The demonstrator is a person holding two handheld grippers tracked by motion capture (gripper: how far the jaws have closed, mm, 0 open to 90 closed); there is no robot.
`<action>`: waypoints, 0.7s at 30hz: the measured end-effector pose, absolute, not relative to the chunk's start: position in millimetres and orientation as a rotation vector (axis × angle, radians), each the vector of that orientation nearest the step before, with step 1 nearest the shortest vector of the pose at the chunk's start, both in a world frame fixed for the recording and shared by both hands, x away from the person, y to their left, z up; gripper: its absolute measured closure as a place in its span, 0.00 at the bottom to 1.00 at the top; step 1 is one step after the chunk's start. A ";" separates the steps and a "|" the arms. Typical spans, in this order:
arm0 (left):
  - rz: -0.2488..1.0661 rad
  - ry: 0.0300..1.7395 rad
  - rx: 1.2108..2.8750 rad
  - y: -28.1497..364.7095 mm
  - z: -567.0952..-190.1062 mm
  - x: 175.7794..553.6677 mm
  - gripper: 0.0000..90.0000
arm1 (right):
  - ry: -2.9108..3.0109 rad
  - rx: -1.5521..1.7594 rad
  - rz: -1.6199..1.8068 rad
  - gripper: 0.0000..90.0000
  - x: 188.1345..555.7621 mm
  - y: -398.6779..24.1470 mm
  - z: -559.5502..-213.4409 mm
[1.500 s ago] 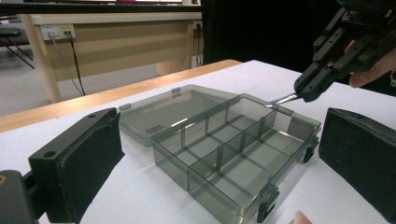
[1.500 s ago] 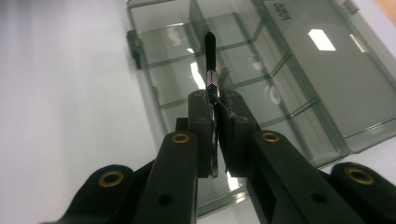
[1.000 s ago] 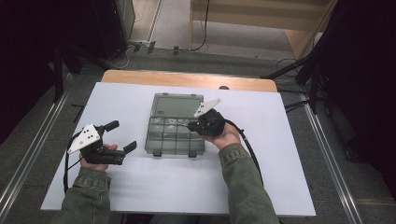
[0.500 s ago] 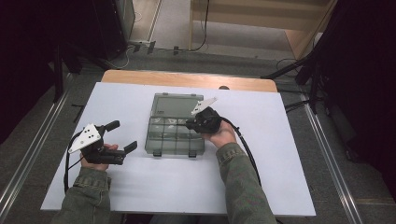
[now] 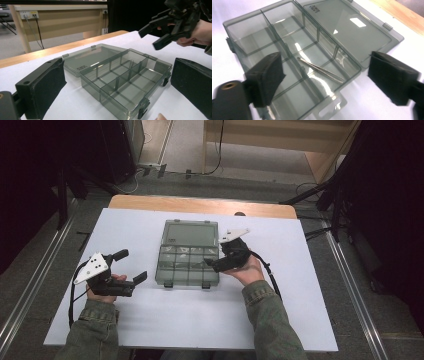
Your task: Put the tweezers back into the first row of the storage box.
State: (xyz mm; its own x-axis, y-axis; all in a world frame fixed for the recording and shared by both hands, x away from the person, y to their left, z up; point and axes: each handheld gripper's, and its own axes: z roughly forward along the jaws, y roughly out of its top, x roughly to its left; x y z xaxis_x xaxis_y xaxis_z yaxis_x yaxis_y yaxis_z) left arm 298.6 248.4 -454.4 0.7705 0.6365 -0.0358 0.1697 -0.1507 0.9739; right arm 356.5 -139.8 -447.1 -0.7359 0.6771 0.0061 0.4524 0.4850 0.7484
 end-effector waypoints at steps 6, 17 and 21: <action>0.454 0.643 1.709 248.3 -454.9 298.8 0.00 | 2.368 0.971 1.154 0.02 339.7 -153.7 -448.6; 0.459 0.644 1.706 248.7 -454.1 298.1 0.00 | 2.271 1.092 1.164 0.00 317.9 -173.1 -441.3; 0.458 0.644 1.706 248.8 -454.1 298.0 0.00 | 2.246 1.142 1.153 0.00 310.7 -178.4 -435.8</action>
State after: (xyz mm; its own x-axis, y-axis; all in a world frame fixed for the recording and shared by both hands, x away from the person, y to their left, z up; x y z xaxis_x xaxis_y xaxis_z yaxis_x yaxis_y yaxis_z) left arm 298.0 248.8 -454.1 0.7693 0.6377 -0.0380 0.1737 -0.1516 0.9731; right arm 310.7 -178.4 -435.8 -0.6042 0.7959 0.0378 0.4946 0.3374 0.8010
